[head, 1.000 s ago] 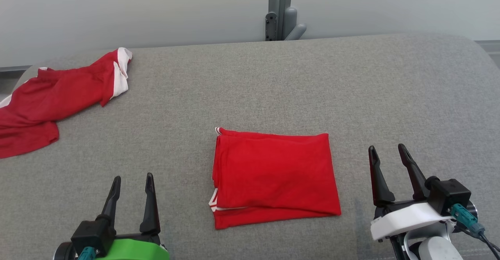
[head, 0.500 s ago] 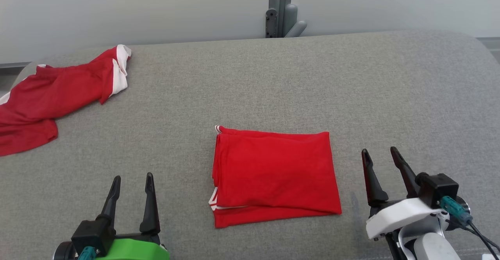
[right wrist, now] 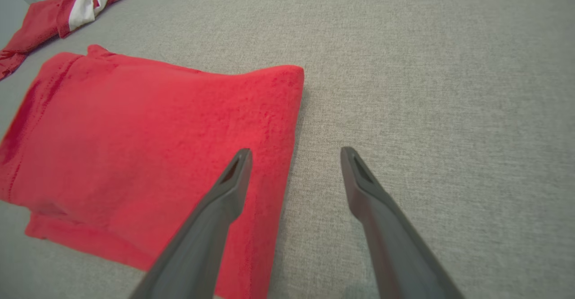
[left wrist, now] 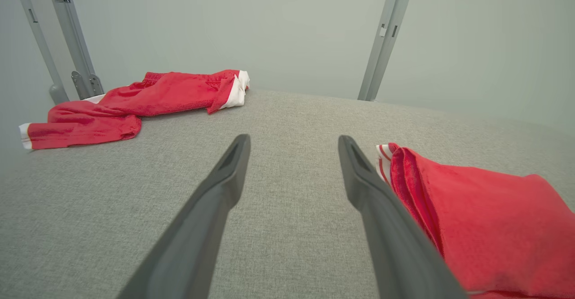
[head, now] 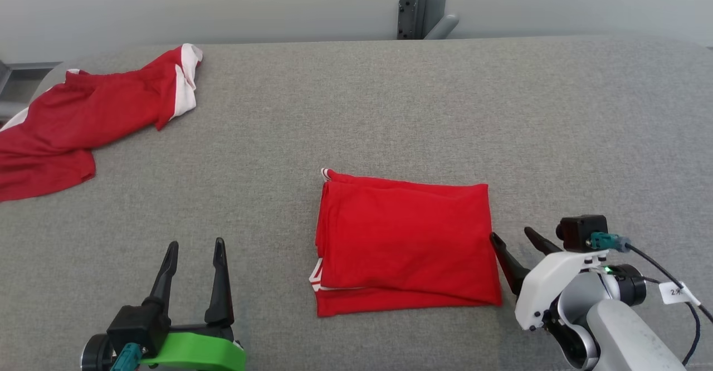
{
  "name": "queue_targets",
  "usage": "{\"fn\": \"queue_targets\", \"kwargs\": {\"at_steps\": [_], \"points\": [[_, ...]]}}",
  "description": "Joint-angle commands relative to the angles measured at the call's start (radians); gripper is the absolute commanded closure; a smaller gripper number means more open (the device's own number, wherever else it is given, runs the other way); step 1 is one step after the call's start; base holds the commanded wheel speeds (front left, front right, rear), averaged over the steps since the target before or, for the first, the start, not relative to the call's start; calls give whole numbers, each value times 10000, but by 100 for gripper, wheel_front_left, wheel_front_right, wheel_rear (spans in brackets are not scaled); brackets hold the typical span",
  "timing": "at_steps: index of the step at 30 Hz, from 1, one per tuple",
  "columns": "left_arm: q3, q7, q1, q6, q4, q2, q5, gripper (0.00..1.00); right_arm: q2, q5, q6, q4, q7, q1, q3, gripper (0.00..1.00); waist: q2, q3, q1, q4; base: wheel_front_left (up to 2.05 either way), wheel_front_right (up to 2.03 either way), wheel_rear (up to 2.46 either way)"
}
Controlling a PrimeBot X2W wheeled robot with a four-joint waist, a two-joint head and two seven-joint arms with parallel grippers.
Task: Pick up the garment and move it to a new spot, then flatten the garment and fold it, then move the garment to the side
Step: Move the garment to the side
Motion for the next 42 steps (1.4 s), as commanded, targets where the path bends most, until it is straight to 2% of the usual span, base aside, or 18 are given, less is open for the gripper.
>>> {"fn": "queue_targets", "kwargs": {"at_steps": [1, 7, 17, 18, 19, 20, 21, 22, 33, 42], "points": [[18, -30, -200, 56, 17, 7, 15, 0, -213, 371, -1, 108, 211, -277, 226, 0, -1, 132, 0, 145, 0, 0, 0], [-68, -30, -293, 71, 27, 4, -85, 0, -767, 1516, -1, 626, 938, -918, 914, 0, -1, 319, 0, 409, 0, 0, 0], [-116, -30, -452, 81, 44, 4, -154, 0, -1091, 3164, -1, 1453, 1636, -1828, 1973, 0, -1, 557, 0, 648, 0, 0, 0], [-124, -30, -461, 82, 44, 4, -163, 0, -1122, 3252, -1, 1526, 1629, -1901, 2069, 5, -1, 575, 0, 661, 0, 0, 0], [-126, -29, -477, 86, 44, 4, -169, 0, -1151, 3328, -1, 1591, 1593, -1963, 2164, 26, -1, 592, 0, 672, 0, 0, 0], [-128, -29, -494, 96, 41, 4, -172, 0, -1170, 3413, -1, 1653, 1568, -2014, 2264, 55, -1, 610, 0, 677, 0, 0, 0], [-121, -29, -508, 106, 34, 4, -170, 0, -1188, 3498, -1, 1705, 1539, -2074, 2354, 66, -1, 628, 0, 676, 0, 0, 0], [-117, -30, -518, 114, 26, 5, -170, 0, -1209, 3579, -1, 1749, 1482, -2134, 2433, 100, -1, 643, 0, 674, 0, 0, 0], [-168, -30, -600, 107, -10, 5, -59, 0, -1606, 3953, -9, 2218, 723, -2821, 2815, 100, -1, 833, 0, 373, 0, 0, 0], [-340, -29, -890, -7, -187, 7, 102, 0, -2390, 3653, -9, 2424, 434, -3718, 2760, 100, -1, 1265, 0, -630, 0, 0, 0]]}}
